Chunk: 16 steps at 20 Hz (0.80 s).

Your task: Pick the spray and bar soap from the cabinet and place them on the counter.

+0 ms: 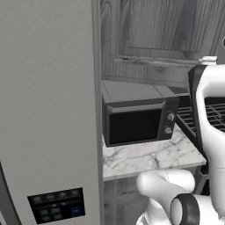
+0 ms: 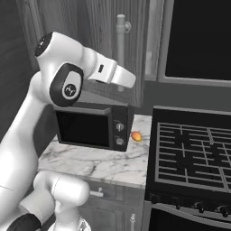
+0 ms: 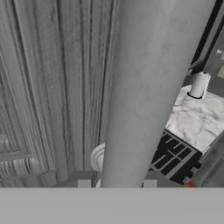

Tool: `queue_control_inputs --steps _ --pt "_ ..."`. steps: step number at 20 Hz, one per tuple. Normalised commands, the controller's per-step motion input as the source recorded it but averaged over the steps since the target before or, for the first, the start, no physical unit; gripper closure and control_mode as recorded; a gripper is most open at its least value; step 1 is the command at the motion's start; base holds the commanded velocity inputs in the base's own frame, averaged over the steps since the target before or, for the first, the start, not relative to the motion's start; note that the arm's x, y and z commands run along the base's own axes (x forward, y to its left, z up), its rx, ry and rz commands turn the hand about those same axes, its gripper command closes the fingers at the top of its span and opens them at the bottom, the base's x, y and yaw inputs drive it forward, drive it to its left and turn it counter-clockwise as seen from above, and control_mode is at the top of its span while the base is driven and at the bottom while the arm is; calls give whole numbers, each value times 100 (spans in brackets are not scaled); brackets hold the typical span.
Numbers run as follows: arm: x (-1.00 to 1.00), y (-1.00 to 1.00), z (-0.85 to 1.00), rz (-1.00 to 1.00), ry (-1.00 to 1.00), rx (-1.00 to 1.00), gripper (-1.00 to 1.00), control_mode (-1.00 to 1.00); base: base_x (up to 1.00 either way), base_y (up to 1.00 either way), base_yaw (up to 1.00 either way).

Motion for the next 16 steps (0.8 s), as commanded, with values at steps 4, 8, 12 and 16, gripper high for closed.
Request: queue_control_inputs --steps 4,8,12,16 --pt "-41 38 -3 -4 0 2 100 -100 0 0 0" --pt "-38 40 0 -4 0 2 100 -100 0 0 0" --pt "-33 46 0 -1 0 0 100 -100 0 0 0" --pt "-28 45 0 -1 0 0 100 -100 0 0 0"
